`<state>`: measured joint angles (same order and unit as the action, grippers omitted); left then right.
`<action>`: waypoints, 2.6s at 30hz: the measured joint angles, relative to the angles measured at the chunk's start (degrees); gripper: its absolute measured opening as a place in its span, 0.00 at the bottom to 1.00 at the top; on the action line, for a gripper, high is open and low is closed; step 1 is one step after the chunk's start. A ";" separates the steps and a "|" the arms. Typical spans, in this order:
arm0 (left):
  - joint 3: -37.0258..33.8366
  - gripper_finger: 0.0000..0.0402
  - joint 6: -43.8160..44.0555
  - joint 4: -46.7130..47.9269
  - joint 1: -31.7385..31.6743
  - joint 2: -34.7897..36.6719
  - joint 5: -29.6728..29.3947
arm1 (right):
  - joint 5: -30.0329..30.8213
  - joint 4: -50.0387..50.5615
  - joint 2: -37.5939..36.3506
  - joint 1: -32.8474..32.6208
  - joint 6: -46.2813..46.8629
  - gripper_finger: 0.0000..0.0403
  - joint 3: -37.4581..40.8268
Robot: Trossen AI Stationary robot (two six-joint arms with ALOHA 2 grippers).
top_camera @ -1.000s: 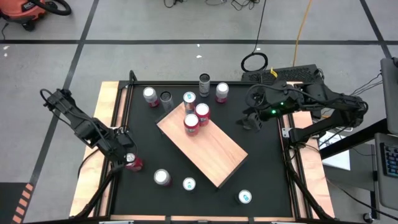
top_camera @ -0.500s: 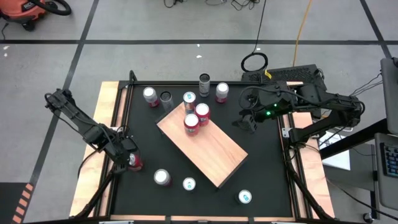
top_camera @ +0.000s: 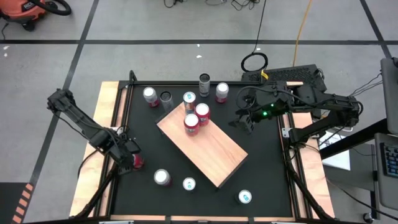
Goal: Place canned beverage on shelf
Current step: Put the red soda can on the shelf aligned with the other red soda cans
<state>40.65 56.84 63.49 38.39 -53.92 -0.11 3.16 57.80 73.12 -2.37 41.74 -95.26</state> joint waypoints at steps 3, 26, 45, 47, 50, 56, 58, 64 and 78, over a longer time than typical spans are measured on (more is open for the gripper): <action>-0.21 0.86 1.12 0.26 0.00 -1.18 -0.59 | 0.02 -0.13 0.11 0.00 0.07 0.85 0.02; 10.18 0.71 18.73 3.86 -2.87 -3.05 2.91 | 2.82 -18.69 3.78 -2.10 -3.65 0.85 0.00; 33.26 0.71 24.91 2.00 -12.45 -2.48 -10.45 | 9.30 -33.57 12.13 -9.90 -12.79 0.85 0.00; 34.33 0.71 23.66 -1.50 -13.71 -2.52 -11.59 | 11.14 -34.93 12.80 -10.84 -15.66 0.86 0.00; 34.83 0.71 23.25 -7.31 -15.24 -2.55 -12.01 | 13.08 -37.52 13.85 -11.68 -19.02 0.89 0.00; 34.83 0.71 20.44 -17.06 -17.58 -4.03 -12.08 | 13.25 -40.91 15.32 -11.67 -19.04 0.98 0.00; 34.83 0.71 19.19 -19.50 -18.26 -4.70 -12.15 | 13.19 -41.55 15.54 -11.67 -19.34 0.99 -0.02; 34.83 0.71 15.95 -27.26 -19.55 -7.33 -12.18 | 10.07 -43.07 16.07 -11.58 -20.43 0.99 -0.02; 34.83 0.71 14.21 -39.44 -21.81 -13.10 -9.20 | 5.65 -41.49 18.43 -11.50 -18.66 0.99 -0.02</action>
<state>75.48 71.04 24.04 16.58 -67.02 -9.31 8.81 16.31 91.56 -13.87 23.08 -95.29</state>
